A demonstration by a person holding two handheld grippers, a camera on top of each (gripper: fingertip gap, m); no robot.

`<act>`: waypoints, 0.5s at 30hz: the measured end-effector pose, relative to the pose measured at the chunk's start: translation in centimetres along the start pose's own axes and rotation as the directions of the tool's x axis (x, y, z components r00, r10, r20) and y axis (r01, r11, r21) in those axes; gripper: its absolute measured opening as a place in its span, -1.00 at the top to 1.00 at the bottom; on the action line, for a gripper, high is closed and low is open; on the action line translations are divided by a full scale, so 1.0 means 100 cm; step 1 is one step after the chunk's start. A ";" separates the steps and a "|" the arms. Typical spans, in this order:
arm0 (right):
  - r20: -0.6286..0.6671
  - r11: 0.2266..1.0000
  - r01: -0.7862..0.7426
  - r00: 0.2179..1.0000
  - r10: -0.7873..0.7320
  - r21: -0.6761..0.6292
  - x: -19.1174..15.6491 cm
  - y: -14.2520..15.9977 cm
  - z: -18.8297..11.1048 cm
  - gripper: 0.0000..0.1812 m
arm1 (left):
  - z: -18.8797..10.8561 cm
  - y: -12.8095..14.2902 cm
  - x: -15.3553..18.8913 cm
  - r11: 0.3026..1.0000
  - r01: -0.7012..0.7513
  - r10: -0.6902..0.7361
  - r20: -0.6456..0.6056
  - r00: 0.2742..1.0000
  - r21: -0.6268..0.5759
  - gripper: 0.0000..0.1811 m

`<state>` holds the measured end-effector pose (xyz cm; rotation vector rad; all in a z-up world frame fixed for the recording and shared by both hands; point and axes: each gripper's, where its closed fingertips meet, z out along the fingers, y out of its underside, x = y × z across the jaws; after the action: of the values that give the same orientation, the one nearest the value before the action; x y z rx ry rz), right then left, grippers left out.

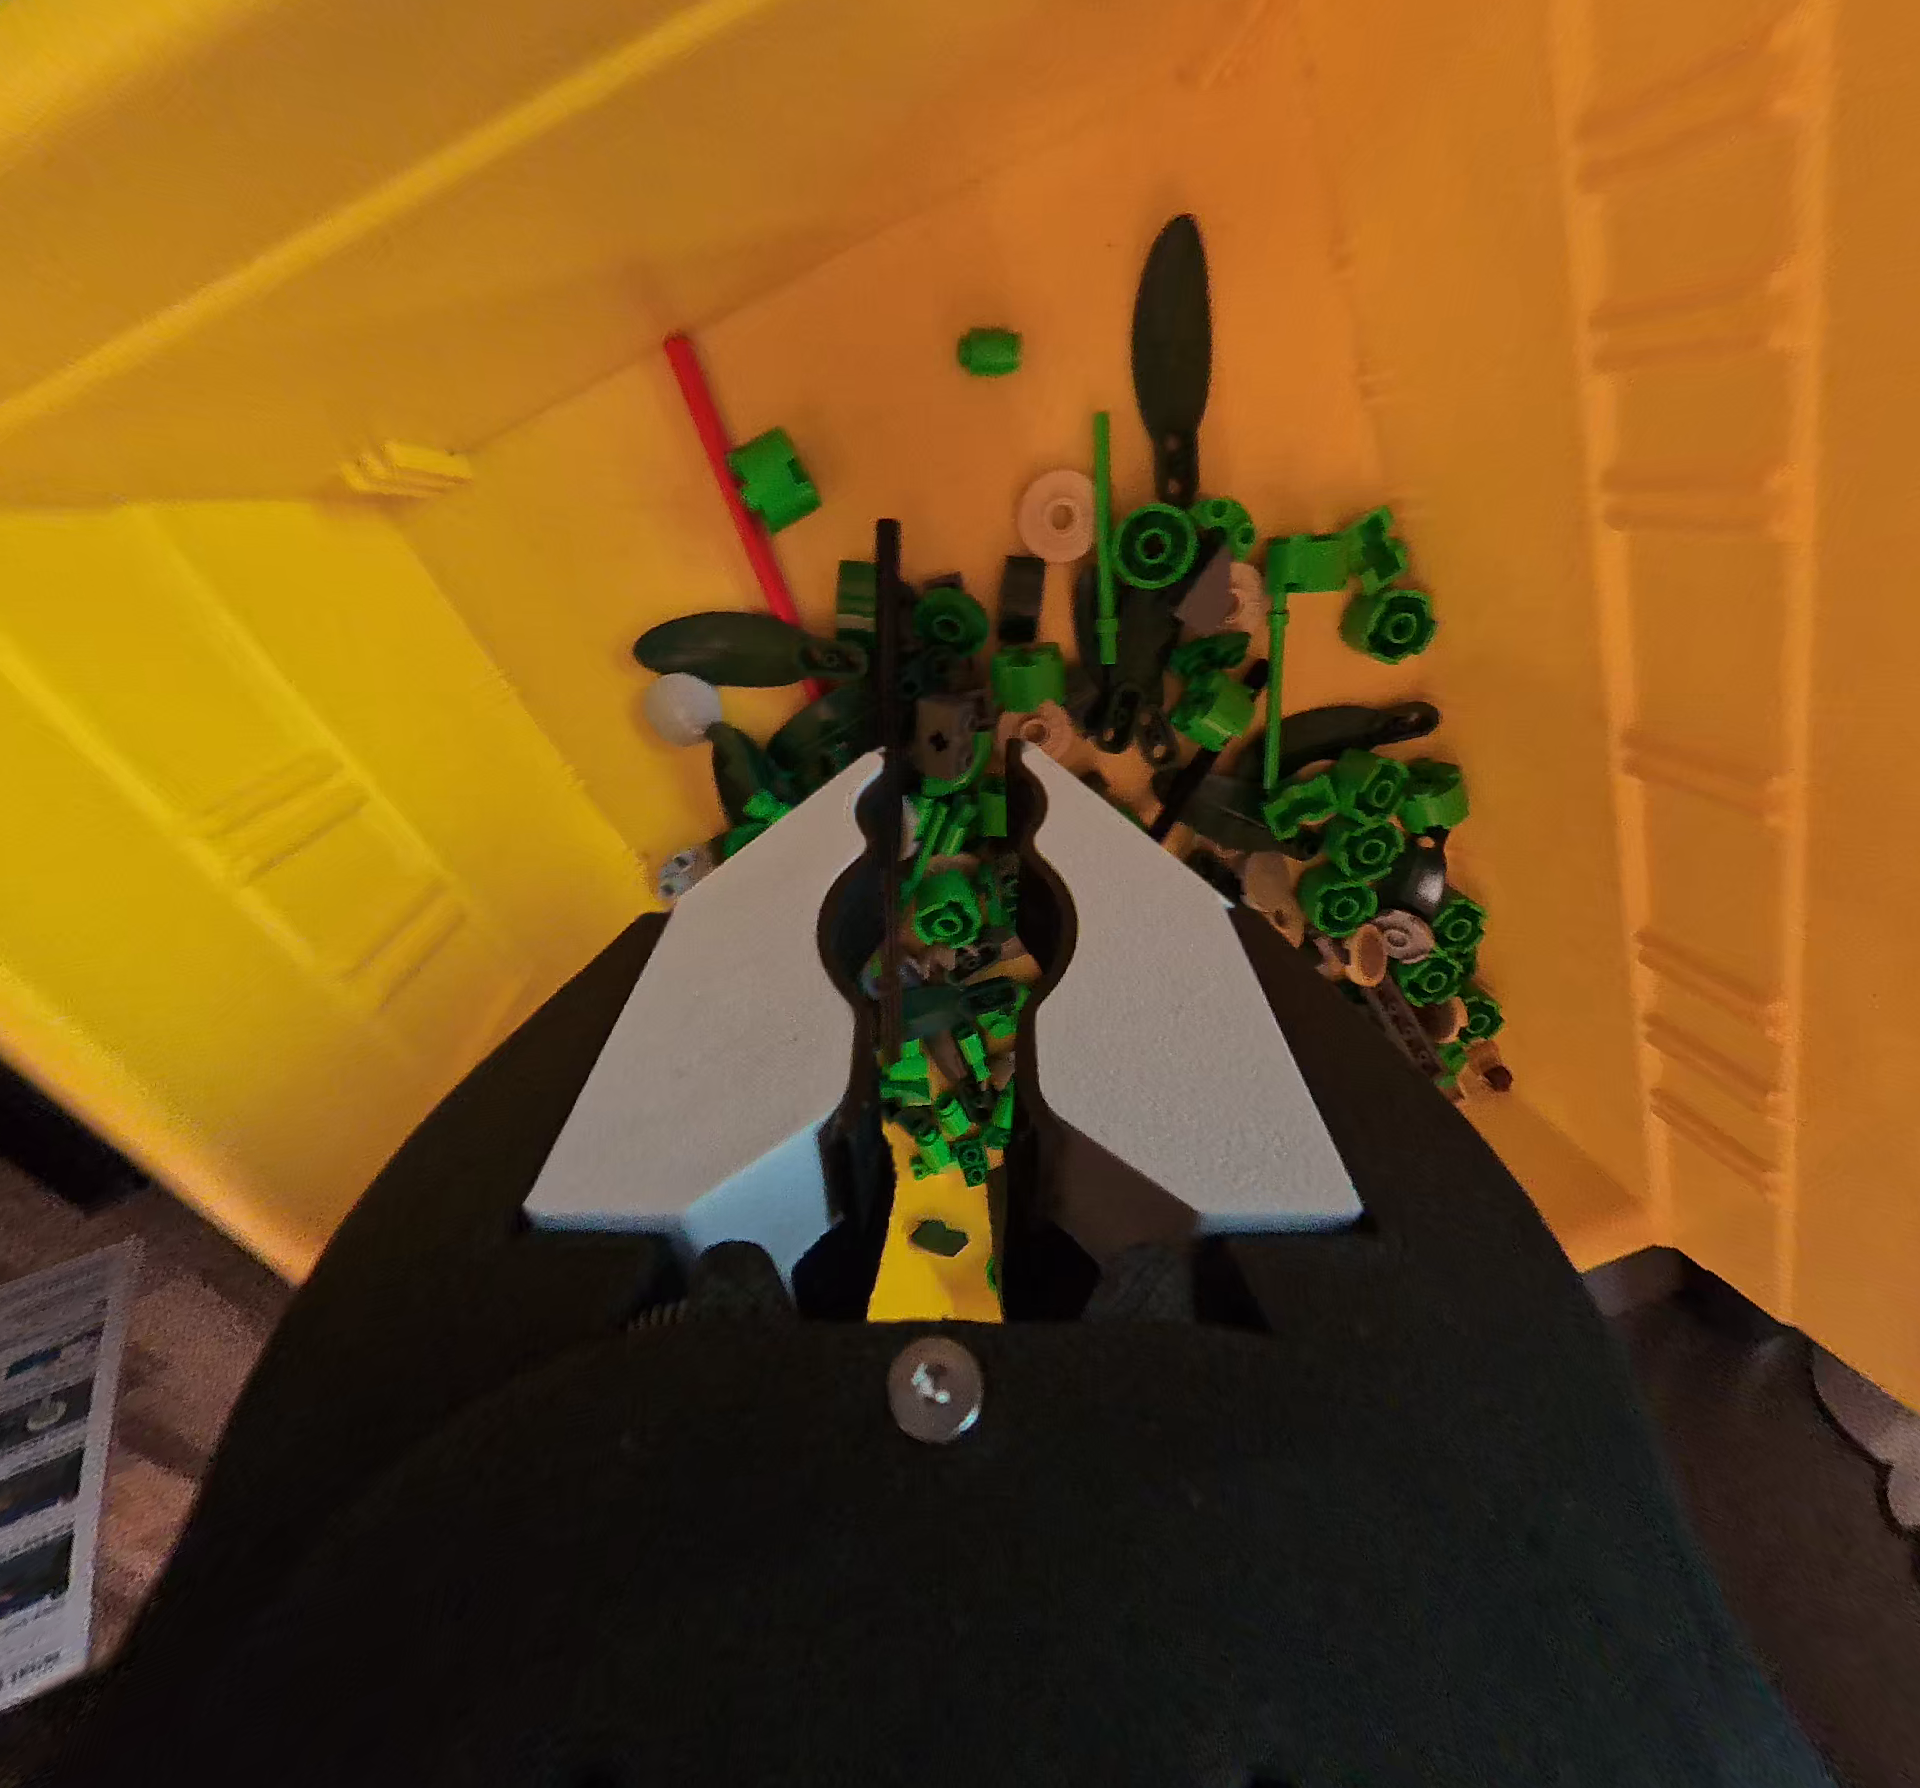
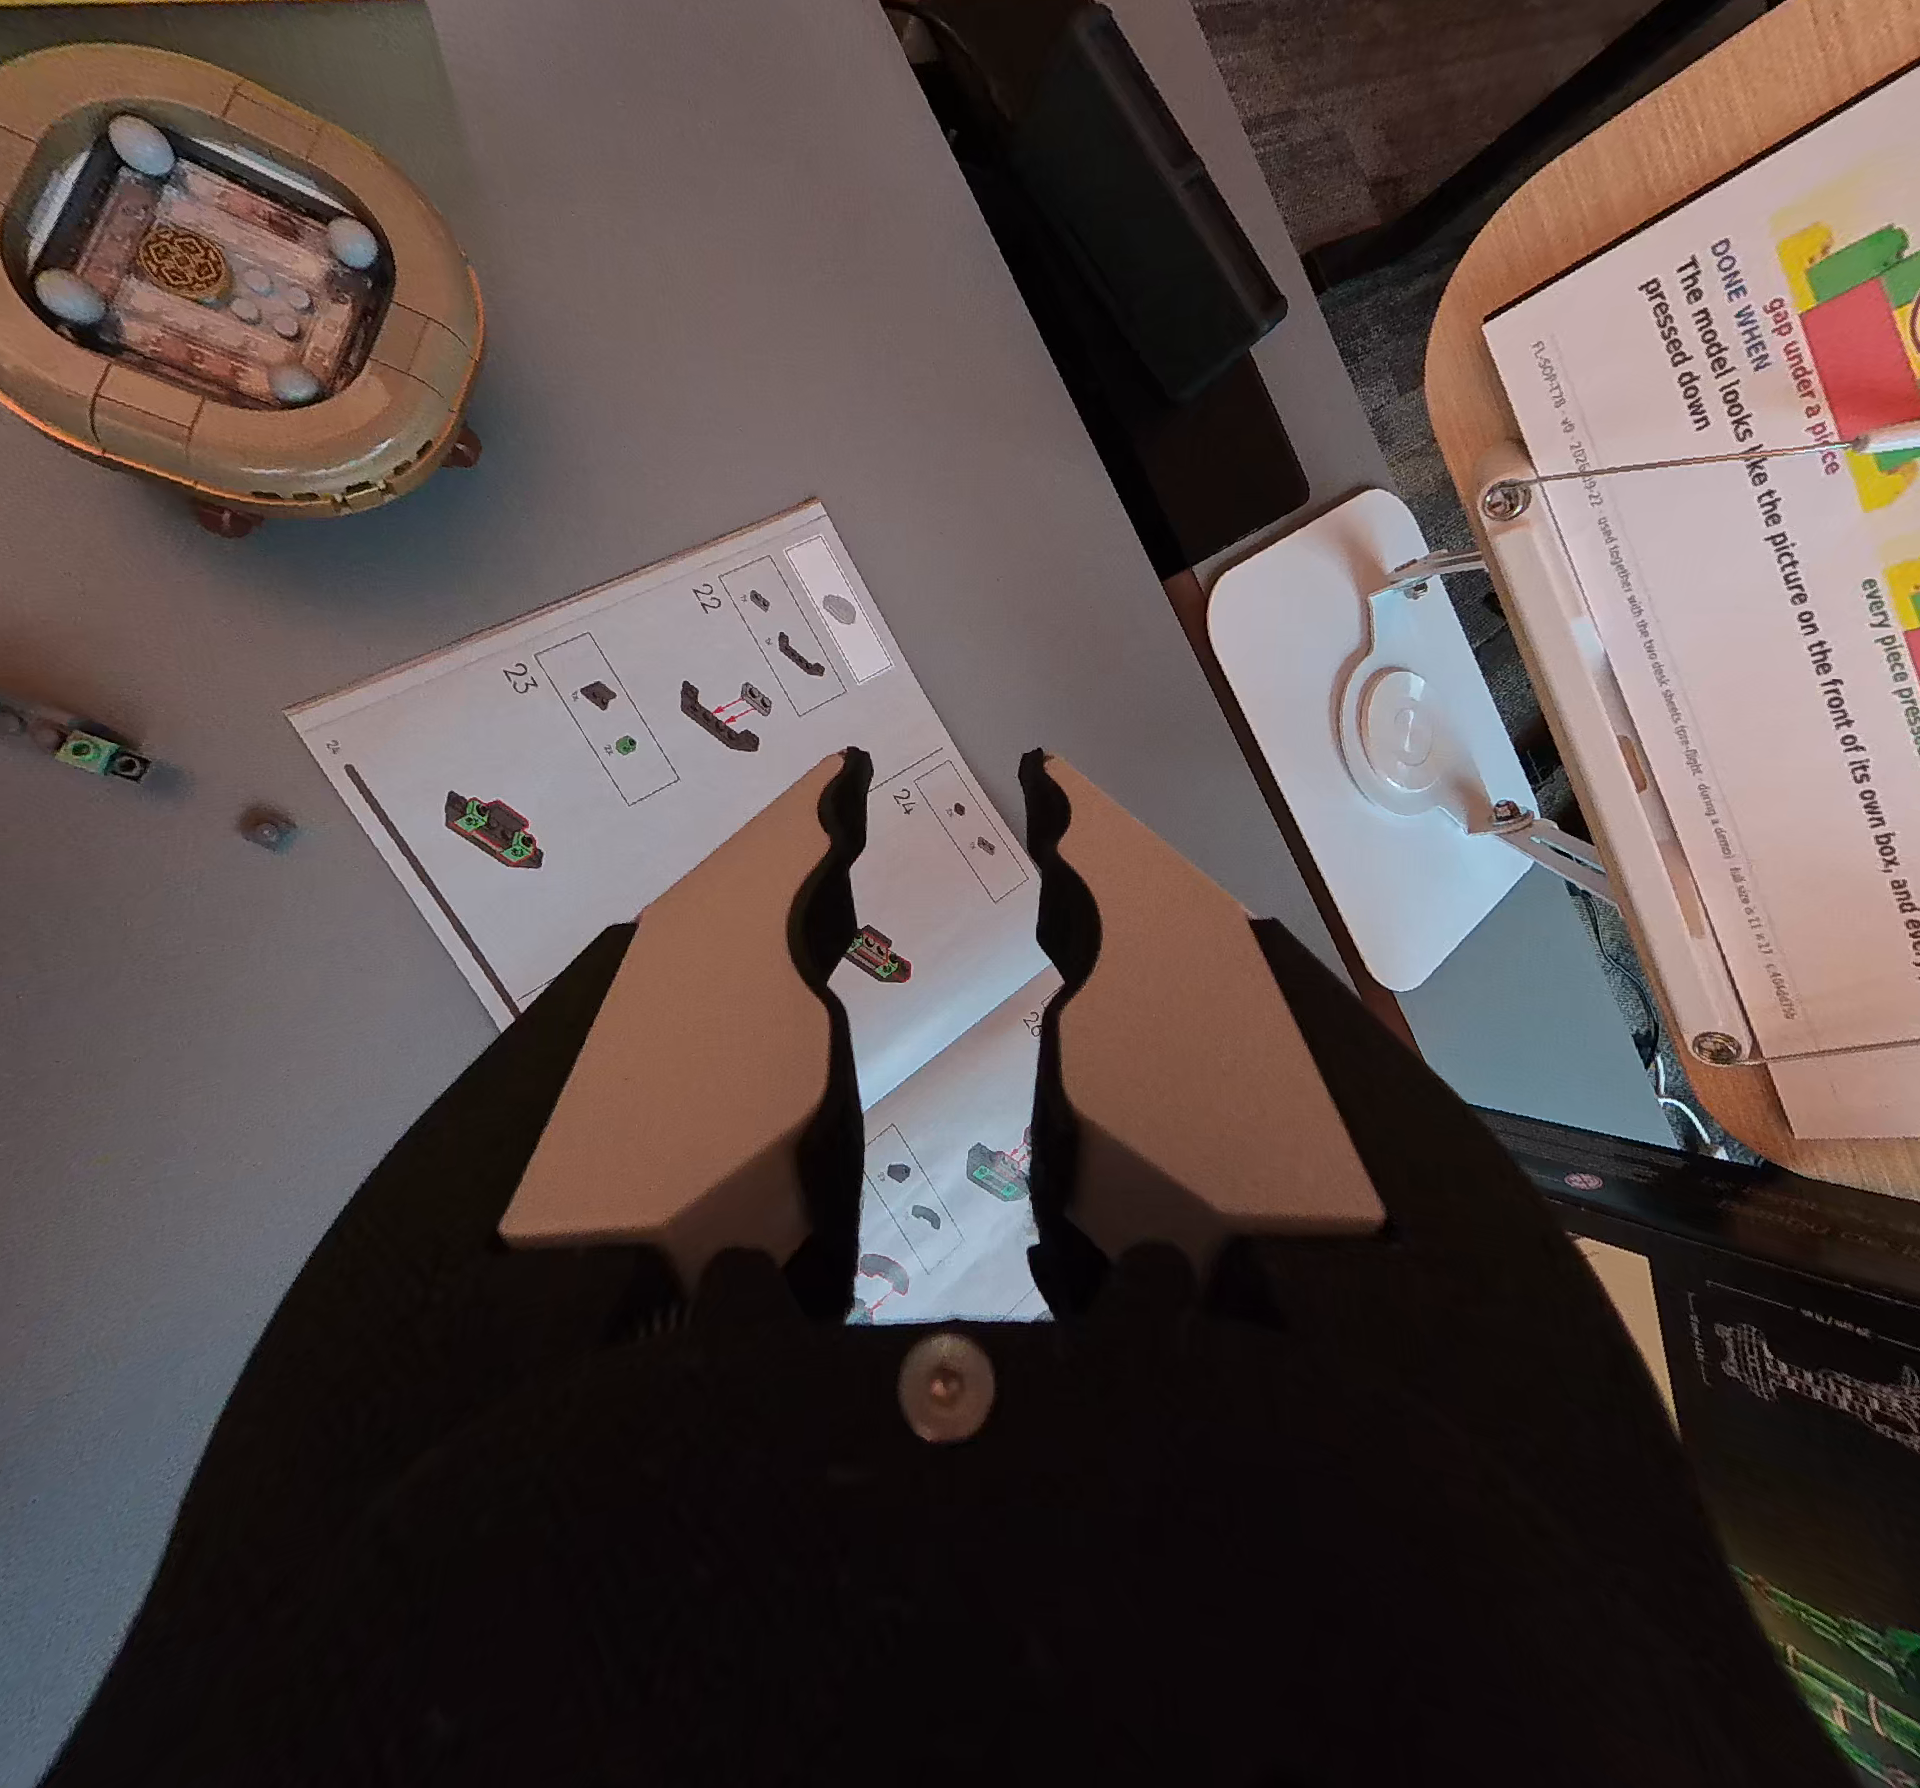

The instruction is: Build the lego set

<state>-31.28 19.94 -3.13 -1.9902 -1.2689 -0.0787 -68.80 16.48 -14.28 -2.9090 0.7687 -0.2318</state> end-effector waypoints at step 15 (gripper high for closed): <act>-0.002 1.000 0.000 1.000 0.000 0.003 0.001 -0.001 0.000 0.67 | -0.003 0.010 0.006 0.998 -0.042 0.042 0.002 0.999 -0.041 0.87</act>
<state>-31.30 20.01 -3.05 -1.9868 -1.2669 -0.0789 -68.81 15.27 -14.07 -2.9274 0.8428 -0.2107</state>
